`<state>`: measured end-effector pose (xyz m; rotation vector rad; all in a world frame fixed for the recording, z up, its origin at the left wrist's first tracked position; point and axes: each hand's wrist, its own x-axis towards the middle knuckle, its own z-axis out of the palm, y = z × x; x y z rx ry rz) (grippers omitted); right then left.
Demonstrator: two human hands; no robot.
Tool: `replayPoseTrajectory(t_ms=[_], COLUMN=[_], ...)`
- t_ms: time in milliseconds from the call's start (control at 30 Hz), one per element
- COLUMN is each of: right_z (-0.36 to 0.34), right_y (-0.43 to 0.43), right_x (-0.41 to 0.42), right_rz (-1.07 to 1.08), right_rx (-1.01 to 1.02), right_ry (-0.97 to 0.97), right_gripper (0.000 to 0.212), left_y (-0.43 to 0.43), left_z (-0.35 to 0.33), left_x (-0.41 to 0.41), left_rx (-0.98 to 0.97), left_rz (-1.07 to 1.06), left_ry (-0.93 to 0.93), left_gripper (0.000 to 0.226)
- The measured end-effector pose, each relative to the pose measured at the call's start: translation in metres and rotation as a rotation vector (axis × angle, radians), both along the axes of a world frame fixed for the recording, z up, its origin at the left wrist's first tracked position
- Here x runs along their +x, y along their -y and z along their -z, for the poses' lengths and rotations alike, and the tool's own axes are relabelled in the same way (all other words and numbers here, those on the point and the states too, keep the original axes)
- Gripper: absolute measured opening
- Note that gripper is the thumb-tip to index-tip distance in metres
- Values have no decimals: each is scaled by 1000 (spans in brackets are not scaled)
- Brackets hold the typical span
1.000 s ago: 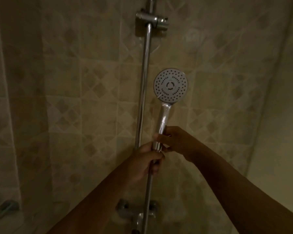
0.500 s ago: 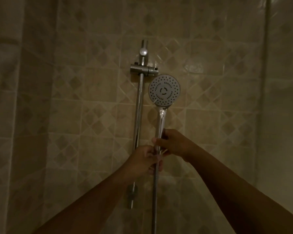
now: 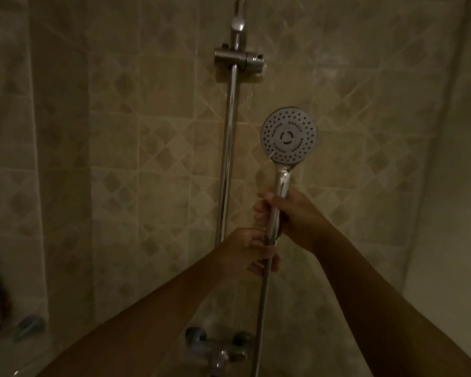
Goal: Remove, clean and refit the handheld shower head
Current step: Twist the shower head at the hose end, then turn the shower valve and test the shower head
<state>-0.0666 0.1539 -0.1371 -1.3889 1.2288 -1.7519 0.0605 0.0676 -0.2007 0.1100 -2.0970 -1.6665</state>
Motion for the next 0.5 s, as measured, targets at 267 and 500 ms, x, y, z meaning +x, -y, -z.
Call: replayPoseTrajectory(t_ms=[267,500], right_z=[49,108], right_y=[-18,-26], right_x=[-6,13], right_rz=[-135,-48], right_rx=[-30,-90], right_ry=[282,502], right_gripper=[27,35], left_y=[-8,2], left_z=[66,132], left_x=[-1,-1], left_rx=[160,445], left_rz=[401,797], left_ry=[118,266], left_gripper=[11,22])
